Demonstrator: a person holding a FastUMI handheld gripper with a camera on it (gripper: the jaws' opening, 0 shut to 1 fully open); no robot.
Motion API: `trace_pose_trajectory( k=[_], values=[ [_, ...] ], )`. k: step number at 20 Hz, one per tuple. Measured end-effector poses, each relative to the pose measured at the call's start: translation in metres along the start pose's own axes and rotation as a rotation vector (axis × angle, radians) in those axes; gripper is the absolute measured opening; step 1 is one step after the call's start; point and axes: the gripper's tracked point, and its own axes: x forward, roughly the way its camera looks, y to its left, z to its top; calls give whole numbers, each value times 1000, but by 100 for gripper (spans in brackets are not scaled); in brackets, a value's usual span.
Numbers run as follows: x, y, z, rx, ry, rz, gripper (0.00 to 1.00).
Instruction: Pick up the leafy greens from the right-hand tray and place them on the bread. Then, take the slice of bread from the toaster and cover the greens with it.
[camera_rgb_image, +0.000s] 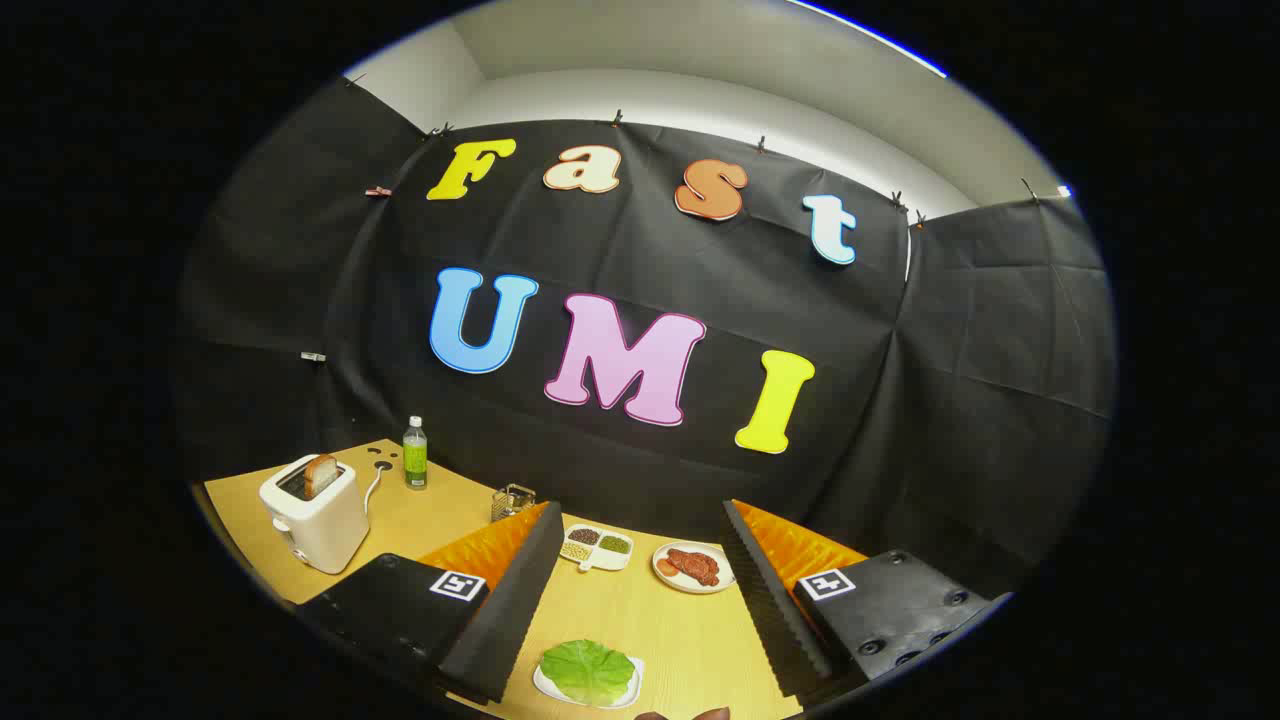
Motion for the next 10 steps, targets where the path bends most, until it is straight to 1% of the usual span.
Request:
trace_pose_trajectory(
  k=[5, 10],
  values=[
    [5, -3, -6, 22, 16, 8, 97],
    [3, -11, -13, 23, 28, -1, 97]
  ],
)
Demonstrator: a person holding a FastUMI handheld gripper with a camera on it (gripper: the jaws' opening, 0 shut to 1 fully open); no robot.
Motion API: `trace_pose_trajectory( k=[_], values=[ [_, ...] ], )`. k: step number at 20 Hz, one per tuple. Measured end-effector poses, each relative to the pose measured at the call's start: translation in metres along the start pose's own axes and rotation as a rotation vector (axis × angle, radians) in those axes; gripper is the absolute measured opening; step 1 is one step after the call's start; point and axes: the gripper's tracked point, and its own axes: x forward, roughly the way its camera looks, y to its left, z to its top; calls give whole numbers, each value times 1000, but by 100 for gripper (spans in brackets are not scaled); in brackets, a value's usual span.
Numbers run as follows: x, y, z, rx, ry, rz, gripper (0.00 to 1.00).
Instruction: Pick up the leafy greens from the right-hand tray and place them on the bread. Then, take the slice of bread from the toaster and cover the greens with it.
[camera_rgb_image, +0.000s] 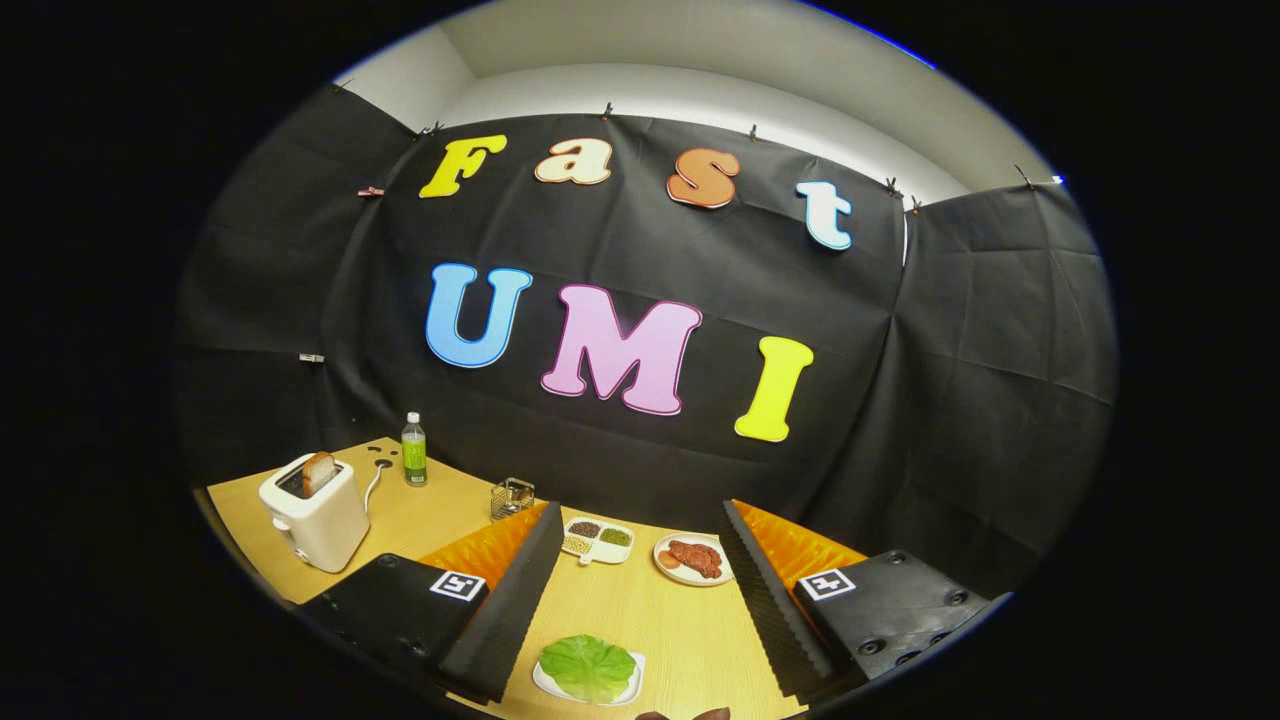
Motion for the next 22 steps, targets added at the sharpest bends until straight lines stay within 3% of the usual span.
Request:
trace_pose_trajectory(
  k=[10, 16, 22],
  values=[
    [-1, -2, -13, -30, 53, -21, 97],
    [4, 16, -29, 38, 99, 46, 97],
    [16, 31, -84, 57, 249, 111, 97]
  ],
)
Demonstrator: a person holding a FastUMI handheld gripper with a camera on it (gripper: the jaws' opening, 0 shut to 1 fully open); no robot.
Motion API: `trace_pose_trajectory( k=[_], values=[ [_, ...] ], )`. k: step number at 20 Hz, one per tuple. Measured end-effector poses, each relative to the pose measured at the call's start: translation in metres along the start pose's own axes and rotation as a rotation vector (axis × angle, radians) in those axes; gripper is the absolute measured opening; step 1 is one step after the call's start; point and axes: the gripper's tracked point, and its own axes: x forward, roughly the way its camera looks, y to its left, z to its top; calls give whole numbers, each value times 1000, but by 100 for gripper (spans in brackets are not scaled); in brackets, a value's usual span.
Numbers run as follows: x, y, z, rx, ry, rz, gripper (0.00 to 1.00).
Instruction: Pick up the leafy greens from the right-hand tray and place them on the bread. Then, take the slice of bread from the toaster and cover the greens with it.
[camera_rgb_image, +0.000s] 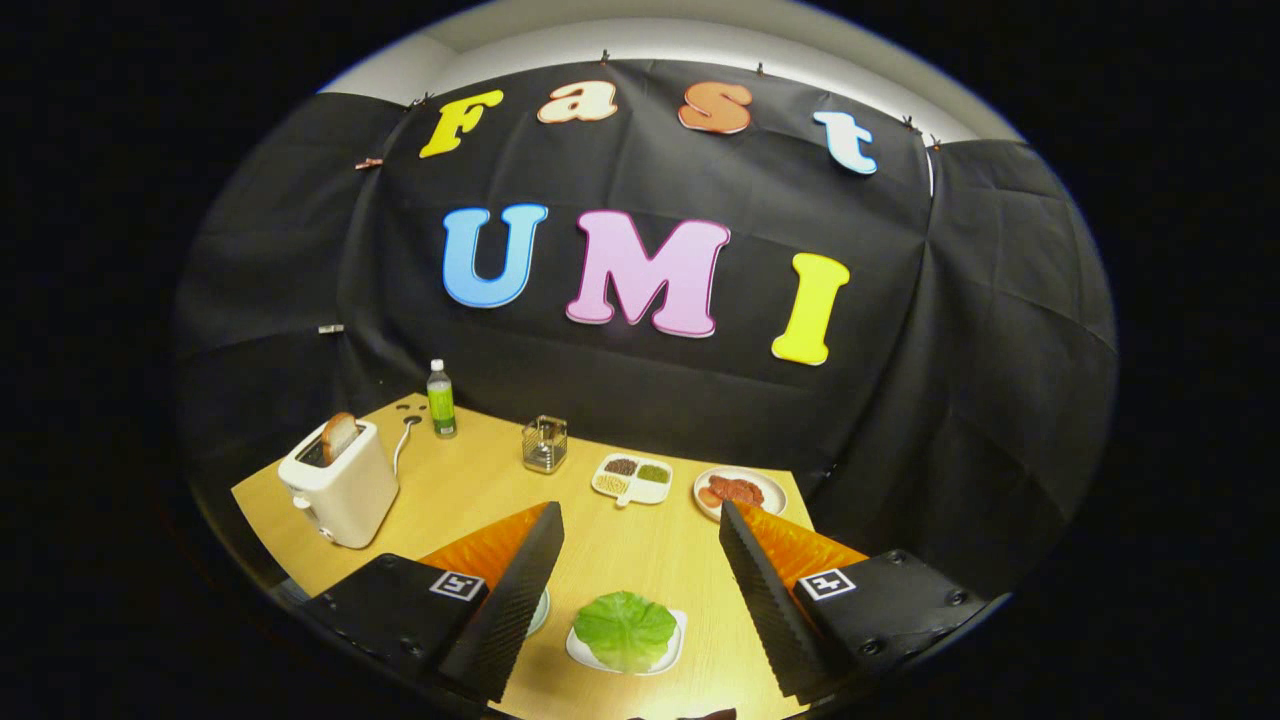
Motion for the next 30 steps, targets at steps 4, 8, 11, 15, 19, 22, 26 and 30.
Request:
trace_pose_trajectory(
  k=[4, 8, 11, 15, 19, 22, 26, 30],
  values=[
    [26, 12, -50, -33, 141, 58, 98],
    [50, 25, -109, -52, 289, 140, 95],
    [66, 20, -152, -71, 384, 150, 95],
    [87, 13, -209, -49, 523, 156, 86],
    [103, 15, -251, -2, 631, 180, 73],
    [112, 18, -275, -14, 694, 194, 62],
    [118, 27, -290, -11, 736, 214, 54],
    [119, 22, -290, 38, 755, 201, 12]
  ],
)
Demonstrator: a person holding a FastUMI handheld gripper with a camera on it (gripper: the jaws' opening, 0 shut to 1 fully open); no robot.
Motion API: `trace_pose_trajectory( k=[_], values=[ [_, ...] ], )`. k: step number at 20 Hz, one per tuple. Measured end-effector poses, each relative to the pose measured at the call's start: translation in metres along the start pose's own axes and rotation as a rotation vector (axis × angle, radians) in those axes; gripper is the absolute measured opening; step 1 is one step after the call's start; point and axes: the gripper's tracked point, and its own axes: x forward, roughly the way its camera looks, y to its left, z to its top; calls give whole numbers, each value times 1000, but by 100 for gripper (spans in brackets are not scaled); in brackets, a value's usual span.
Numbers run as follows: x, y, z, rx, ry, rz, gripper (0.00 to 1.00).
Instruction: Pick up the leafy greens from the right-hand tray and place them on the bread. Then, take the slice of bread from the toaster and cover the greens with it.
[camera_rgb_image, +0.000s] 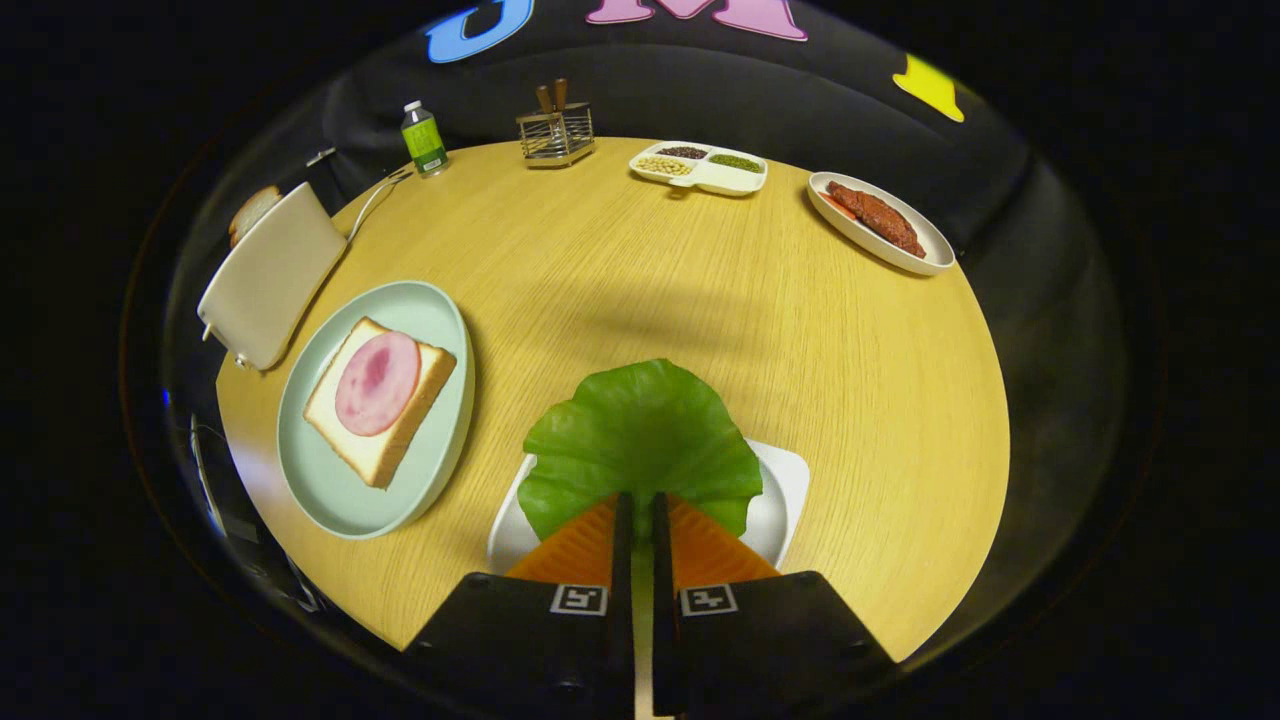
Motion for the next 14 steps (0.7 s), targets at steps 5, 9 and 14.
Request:
trace_pose_trajectory(
  k=[5, 9, 14],
  values=[
    [-20, 2, 14, 93, -32, 47, 8],
    [-52, 11, 35, 83, -101, 41, 8],
    [-87, 50, 69, 11, -182, 51, 8]
  ],
)
